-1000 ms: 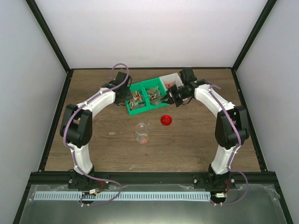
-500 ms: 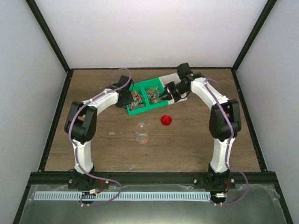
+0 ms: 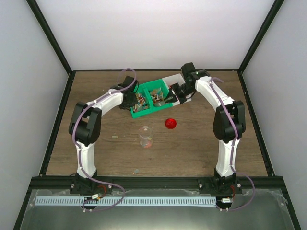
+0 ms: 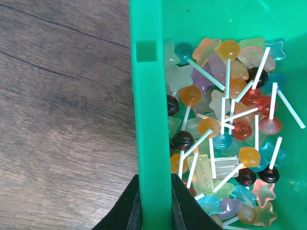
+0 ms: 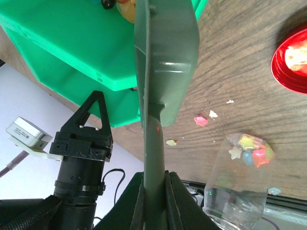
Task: Pack the candies
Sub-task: Scoop the fake candies from the storage box.
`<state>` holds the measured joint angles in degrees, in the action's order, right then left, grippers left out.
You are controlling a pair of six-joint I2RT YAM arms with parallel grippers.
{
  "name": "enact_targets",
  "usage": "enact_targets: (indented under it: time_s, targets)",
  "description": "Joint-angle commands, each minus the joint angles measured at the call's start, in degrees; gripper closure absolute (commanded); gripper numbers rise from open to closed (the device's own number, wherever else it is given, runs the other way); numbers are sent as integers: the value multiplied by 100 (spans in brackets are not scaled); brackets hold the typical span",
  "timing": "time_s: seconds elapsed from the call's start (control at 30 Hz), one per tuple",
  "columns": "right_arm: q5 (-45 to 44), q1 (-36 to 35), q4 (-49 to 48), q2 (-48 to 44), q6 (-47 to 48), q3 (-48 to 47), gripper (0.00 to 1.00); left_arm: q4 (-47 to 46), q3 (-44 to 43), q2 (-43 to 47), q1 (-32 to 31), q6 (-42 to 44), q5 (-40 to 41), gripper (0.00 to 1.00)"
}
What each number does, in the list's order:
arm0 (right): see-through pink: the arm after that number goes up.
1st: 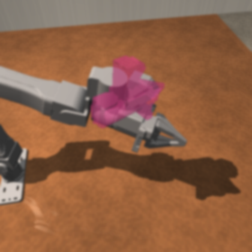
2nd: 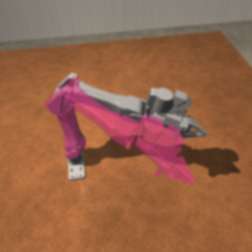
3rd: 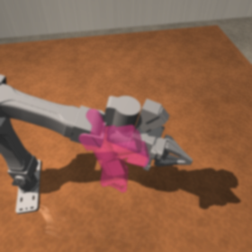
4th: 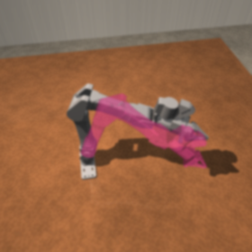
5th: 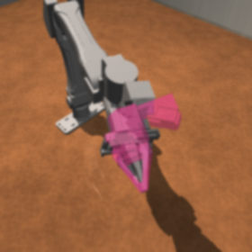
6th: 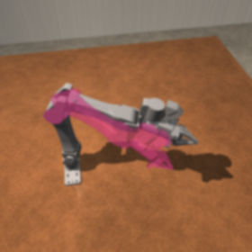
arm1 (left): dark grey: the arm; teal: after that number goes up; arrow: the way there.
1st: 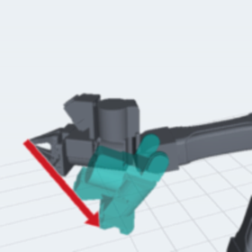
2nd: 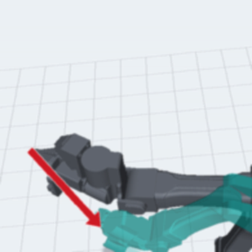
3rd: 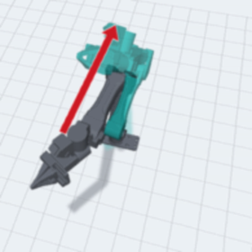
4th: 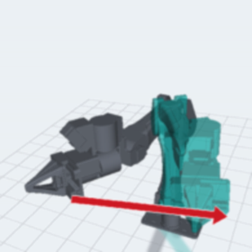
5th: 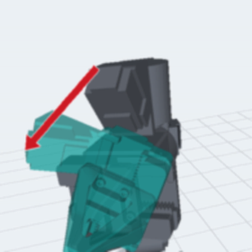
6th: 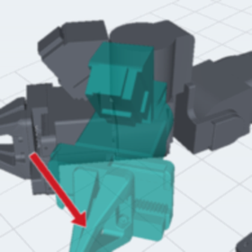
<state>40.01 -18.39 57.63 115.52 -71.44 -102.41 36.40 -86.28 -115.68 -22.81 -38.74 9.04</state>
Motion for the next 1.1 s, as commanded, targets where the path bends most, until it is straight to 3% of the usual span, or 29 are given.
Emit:
enact_targets:
  time_s: [0.0, 0.43, 0.63, 0.87, 1.07]
  targets:
    - [117, 9, 867, 52, -142, -160, 99, 158, -82, -347, 45, -157, 70, 96]
    - [-547, 19, 1522, 1570, 123, -1207, 99, 389, -219, -579, -71, -12, -78, 96]
    - [-485, 14, 622, 1884, 116, -933, 99, 582, -495, -793, -180, 107, -231, 96]
    - [-242, 14, -914, 1614, 268, -34, 99, 618, -680, -920, -312, 148, -331, 96]
    - [-314, 12, 235, 1291, 338, -590, 99, 607, -716, -941, -312, 58, -324, 96]
